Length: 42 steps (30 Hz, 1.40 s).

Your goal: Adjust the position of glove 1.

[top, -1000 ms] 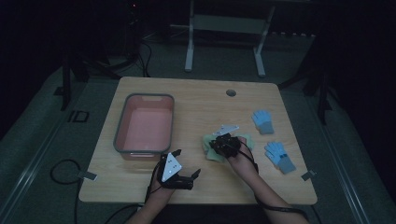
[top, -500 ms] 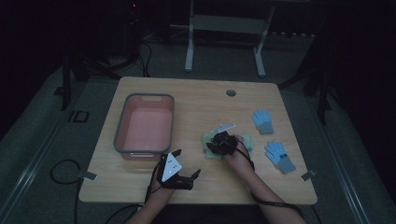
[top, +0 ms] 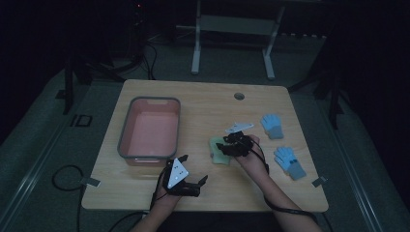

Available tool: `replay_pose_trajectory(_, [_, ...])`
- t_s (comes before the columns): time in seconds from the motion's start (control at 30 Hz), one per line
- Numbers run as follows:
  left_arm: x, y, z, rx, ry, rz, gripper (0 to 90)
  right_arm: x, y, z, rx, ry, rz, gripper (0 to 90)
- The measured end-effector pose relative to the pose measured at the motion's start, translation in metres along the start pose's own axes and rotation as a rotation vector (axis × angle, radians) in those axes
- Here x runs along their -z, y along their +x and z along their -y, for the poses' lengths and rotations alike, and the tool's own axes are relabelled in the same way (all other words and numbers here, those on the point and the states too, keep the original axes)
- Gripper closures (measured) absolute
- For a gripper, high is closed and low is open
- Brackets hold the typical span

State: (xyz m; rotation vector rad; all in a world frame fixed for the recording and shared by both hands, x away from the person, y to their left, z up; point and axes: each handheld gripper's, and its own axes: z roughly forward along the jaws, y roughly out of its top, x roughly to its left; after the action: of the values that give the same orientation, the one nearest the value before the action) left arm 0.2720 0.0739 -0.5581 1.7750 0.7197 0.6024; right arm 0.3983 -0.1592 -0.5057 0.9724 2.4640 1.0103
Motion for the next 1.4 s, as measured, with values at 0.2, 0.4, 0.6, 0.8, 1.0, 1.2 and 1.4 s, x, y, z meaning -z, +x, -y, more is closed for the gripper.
replay_pose_trajectory(0.2, [0.0,0.0,0.0,-0.005,0.003,0.001,1.0,0.02,-0.008,-0.002,0.012,-0.037,0.03,58.5])
replay_pose_trajectory(0.4, [0.0,-0.001,0.0,-0.005,0.003,0.002,1.0,0.037,-0.019,0.002,0.011,-0.045,0.045,60.9])
replay_pose_trajectory(0.6, [0.0,-0.001,0.0,-0.006,0.005,0.002,1.0,0.057,-0.035,0.011,0.0,-0.048,0.065,64.2])
replay_pose_trajectory(0.8, [0.0,-0.001,0.0,-0.007,0.004,-0.001,1.0,0.074,-0.054,0.024,-0.023,-0.051,0.102,64.9])
replay_pose_trajectory(1.0, [0.0,-0.001,0.0,-0.006,0.006,-0.002,1.0,0.078,-0.071,0.045,-0.062,-0.016,0.115,64.9])
replay_pose_trajectory(1.2, [0.0,-0.001,0.0,-0.007,0.006,-0.003,1.0,0.062,-0.07,0.063,-0.073,0.037,0.092,64.9])
replay_pose_trajectory(1.4, [0.0,0.0,0.0,-0.004,0.005,-0.002,1.0,0.042,-0.075,0.071,-0.102,0.072,0.085,62.9])
